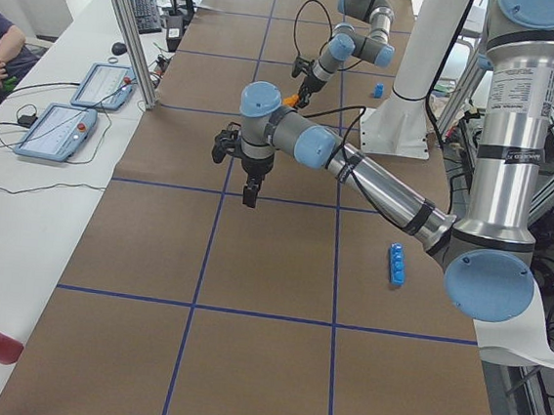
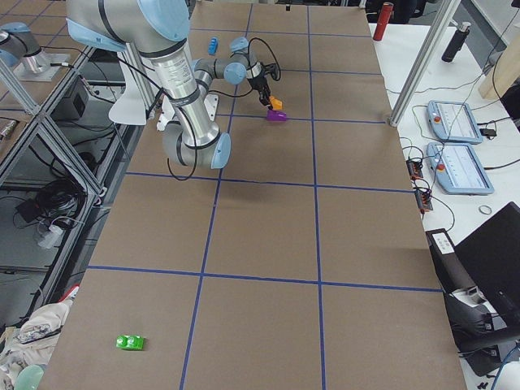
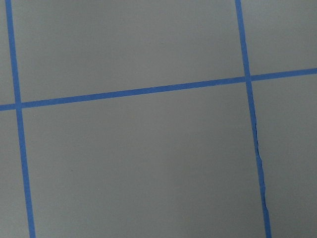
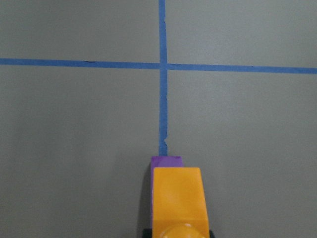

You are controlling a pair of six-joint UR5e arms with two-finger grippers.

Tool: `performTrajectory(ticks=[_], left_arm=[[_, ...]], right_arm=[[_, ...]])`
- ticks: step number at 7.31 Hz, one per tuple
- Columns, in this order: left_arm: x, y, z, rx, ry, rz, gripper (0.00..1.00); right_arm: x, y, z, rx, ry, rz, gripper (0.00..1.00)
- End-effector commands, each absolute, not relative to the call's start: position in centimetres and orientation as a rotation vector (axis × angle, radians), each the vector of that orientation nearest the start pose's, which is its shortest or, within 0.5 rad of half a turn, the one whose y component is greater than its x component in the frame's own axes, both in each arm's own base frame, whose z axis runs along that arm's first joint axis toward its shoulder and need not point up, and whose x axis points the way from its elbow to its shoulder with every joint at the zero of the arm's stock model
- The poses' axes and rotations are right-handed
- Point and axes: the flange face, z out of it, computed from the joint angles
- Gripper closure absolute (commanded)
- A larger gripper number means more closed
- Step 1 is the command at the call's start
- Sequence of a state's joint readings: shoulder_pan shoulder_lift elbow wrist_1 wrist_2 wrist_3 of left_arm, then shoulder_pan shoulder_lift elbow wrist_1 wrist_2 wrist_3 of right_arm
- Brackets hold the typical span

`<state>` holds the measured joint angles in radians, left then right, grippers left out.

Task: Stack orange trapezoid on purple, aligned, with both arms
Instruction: 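Adjust the orange trapezoid's position on the purple trapezoid with the right gripper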

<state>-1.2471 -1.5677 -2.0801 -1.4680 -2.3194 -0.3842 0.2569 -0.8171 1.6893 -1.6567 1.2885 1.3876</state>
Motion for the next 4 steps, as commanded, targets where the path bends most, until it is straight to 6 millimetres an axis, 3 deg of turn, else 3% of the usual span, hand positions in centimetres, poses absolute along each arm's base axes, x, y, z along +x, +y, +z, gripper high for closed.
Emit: performTrajectory(ticks=[1, 4], left_arm=[[8.48, -45.89, 42.53, 0.105, 0.825, 0.095, 0.00], [8.48, -45.89, 42.55, 0.103, 0.825, 0.094, 0.00]], right_arm=[[-61.92, -32.87, 17.06, 0.432, -0.702, 0.177, 1.00], [-62.10, -32.99, 17.15, 0.441, -0.712, 0.182, 1.00]])
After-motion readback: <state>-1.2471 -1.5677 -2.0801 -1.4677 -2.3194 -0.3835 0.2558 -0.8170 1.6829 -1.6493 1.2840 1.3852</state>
